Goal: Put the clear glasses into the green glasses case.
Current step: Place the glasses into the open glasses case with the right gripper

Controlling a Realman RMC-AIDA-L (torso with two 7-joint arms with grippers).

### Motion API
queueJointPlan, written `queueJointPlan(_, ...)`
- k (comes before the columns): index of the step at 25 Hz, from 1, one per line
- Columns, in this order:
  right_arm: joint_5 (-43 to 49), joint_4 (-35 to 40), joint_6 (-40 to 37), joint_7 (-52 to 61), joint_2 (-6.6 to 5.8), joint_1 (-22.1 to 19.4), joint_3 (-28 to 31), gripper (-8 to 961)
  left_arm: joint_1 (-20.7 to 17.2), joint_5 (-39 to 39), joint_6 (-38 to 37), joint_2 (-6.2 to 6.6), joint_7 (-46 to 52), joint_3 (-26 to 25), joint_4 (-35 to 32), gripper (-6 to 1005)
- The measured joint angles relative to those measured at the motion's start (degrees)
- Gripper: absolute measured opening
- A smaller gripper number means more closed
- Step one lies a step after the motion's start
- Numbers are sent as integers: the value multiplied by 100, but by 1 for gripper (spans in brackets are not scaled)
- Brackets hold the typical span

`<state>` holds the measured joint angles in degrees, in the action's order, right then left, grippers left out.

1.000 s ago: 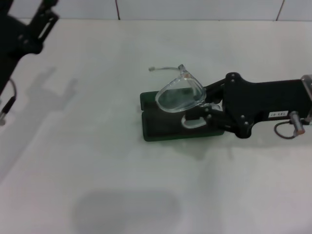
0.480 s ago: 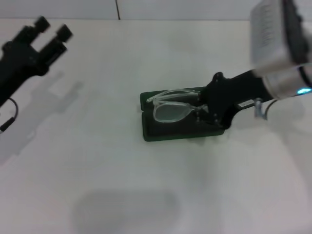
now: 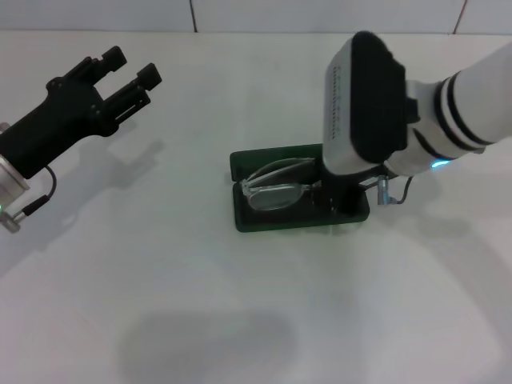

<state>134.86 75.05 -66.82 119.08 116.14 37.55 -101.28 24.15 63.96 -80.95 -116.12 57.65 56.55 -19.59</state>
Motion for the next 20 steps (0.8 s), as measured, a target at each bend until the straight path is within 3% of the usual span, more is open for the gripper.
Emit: queueJointPlan(20,143,-209,519,92,4,-99,-398,224,211,266,326,-109,-32,35,-9,728)
